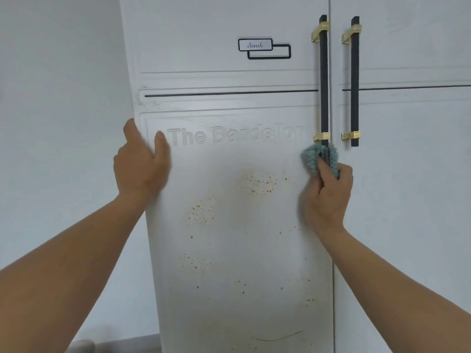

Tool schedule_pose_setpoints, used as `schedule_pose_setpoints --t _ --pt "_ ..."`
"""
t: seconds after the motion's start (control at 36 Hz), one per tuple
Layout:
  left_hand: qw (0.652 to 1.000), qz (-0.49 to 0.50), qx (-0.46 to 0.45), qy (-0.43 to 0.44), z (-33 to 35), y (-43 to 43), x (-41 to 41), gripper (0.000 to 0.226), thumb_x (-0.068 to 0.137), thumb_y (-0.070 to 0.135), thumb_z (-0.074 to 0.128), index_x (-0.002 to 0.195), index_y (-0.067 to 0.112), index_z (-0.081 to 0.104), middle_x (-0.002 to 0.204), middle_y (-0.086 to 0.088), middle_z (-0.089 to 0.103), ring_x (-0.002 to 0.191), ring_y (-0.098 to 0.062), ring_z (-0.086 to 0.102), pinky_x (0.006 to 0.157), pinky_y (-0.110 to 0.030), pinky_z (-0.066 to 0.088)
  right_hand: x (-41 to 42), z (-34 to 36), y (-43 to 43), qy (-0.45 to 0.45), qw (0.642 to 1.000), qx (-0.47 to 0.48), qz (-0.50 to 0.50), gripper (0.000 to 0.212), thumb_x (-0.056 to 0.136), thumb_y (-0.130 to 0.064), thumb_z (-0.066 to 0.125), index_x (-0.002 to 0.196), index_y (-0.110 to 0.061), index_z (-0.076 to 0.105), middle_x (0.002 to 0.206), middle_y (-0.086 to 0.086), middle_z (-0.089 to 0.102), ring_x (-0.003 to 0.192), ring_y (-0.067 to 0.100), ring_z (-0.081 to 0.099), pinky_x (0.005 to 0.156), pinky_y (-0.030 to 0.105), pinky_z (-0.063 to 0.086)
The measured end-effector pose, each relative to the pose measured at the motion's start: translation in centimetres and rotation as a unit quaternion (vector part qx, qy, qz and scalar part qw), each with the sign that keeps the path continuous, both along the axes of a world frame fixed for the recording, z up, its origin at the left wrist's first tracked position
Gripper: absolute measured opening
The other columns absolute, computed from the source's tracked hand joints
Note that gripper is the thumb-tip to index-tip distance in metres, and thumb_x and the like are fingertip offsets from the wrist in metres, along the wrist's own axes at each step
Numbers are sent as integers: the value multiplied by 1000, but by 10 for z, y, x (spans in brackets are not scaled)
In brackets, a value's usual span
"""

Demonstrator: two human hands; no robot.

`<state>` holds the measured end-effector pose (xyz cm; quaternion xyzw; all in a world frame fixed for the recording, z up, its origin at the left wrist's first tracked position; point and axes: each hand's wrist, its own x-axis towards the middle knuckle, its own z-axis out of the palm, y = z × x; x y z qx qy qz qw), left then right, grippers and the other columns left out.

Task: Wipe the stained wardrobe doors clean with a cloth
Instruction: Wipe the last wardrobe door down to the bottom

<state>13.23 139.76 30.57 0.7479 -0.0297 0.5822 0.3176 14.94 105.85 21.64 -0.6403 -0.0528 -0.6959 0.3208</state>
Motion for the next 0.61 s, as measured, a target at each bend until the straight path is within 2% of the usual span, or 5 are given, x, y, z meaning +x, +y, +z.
schedule_pose_setpoints --t 0.11,0.22,0.44,0.56,0.61 --pt "1000 0 -7 -3 0 0 1 53 104 45 42 139 5 36 85 -10 59 79 -39 53 79 -48 43 -1 0 12 -25 984 -168 -53 32 92 1 58 122 -5 69 97 17 56 85 32 48 68 35 38" --pt "1000 2 -14 -1 0 -1 1 51 105 43 43 136 3 37 78 -7 52 77 -37 48 77 -48 41 -2 15 12 -27 999 -29 -23 38 91 4 59 126 -7 67 103 17 55 90 33 49 77 33 40" --pt "1000 4 -8 -7 0 2 2 61 98 53 37 136 5 37 88 -13 61 79 -43 57 76 -49 45 -13 18 16 -9 993 -113 -22 31 91 3 60 119 -5 69 88 13 52 78 23 44 62 31 38" --pt "1000 -1 -7 -10 0 1 2 61 99 52 37 137 5 37 88 -11 59 77 -38 52 76 -47 42 -18 15 14 19 949 -315 -28 20 95 -5 62 113 -6 70 88 9 52 78 24 40 62 33 37" --pt "1000 -3 -9 -13 0 0 1 61 99 52 37 137 5 38 88 -10 58 76 -36 50 75 -45 40 -14 16 10 40 978 -200 -31 32 92 0 61 122 -8 69 102 18 55 90 32 45 73 36 42"
